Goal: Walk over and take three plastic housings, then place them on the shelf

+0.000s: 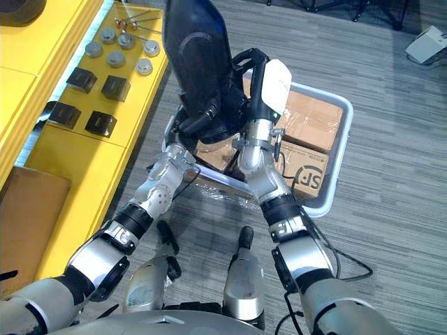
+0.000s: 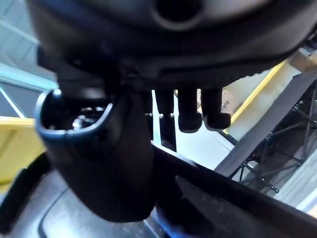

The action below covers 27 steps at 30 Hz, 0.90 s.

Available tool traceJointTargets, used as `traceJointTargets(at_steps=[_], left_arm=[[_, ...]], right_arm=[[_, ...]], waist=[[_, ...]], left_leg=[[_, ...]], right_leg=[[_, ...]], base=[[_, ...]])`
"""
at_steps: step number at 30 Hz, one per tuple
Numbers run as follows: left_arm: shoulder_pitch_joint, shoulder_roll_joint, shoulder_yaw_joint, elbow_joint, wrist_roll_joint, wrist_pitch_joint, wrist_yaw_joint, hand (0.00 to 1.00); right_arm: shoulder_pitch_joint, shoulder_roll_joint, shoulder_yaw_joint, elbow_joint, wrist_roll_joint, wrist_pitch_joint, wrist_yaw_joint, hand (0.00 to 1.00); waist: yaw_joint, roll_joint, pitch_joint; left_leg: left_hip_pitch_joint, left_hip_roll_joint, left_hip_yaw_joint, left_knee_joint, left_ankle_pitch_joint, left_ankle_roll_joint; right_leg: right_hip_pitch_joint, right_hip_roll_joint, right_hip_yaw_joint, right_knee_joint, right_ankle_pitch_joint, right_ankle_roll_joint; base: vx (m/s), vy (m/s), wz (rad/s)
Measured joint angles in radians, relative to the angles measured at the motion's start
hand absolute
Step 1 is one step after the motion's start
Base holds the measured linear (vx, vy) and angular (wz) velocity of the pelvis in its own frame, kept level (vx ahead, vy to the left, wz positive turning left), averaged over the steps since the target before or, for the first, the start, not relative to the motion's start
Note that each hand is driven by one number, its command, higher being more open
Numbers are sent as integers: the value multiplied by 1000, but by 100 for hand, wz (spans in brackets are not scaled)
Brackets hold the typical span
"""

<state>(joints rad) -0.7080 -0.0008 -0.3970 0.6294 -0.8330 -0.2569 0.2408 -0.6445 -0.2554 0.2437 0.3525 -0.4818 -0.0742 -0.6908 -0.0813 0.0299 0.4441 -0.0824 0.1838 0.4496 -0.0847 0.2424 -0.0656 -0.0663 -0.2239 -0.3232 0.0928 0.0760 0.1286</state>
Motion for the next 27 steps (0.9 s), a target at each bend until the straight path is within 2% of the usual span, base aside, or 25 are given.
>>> traceJointTargets(at_steps=[3,7,13,14,17,20,22,25,27], left_arm=[[44,-19,-28,-1,10,-26,-2,0],[157,-40,-63,-11,21,-50,-40,0],[349,-38,-82,-150,107,-51,-34,0],[378,-38,-83,-172,132,-51,-32,0],[441,-36,-94,-220,175,-51,-28,0],[468,-27,-77,-266,186,-51,-14,0],[496,-29,-30,-331,220,-54,28,0],[535,-23,6,-394,303,-69,59,0],[605,-19,16,-477,399,-69,102,0]], right_arm=[[61,35,-2,-56,35,-6,-1,0],[248,76,-39,-138,79,-12,-8,0],[474,115,-48,-228,106,-95,-25,0],[500,118,-47,-238,107,-106,-25,100],[567,134,-47,-255,108,-136,-34,100],[615,139,-23,-274,118,-164,-36,100],[677,140,6,-284,143,-192,-37,100],[719,154,33,-288,185,-199,-36,100],[722,188,37,-290,258,-213,-25,100]], waist=[[-1,-12,-6],[-3,-39,-21],[-27,-44,-45],[-31,-43,-62],[-30,-37,-133],[-22,-35,-160],[-19,-28,-187],[-6,-5,-222],[0,3,-248]], left_leg=[[22,0,9,0,-8,-8],[56,0,24,-3,-25,-17],[104,0,59,-4,-42,-27],[107,3,64,-4,-44,-29],[112,5,69,-4,-57,-40],[139,6,69,-4,-66,-37],[142,9,74,-4,-66,-37],[142,11,79,-4,-62,-40],[141,13,69,-4,-58,-44]], right_leg=[[22,1,3,-13,0,0],[55,4,11,-36,0,1],[84,9,23,-44,-1,1],[85,11,24,-44,-1,1],[87,13,24,-45,-3,-1],[114,13,21,-46,-6,-2],[122,13,10,-50,-8,-4],[132,13,-7,-65,-10,-2],[154,5,-68,-81,-4,4]], base=[[27,-14,-7],[50,-7,-11],[38,-1,-16],[19,-13,-12],[9,-6,-4],[-16,0,1],[-43,-6,8],[-20,-3,10],[5,5,15]])
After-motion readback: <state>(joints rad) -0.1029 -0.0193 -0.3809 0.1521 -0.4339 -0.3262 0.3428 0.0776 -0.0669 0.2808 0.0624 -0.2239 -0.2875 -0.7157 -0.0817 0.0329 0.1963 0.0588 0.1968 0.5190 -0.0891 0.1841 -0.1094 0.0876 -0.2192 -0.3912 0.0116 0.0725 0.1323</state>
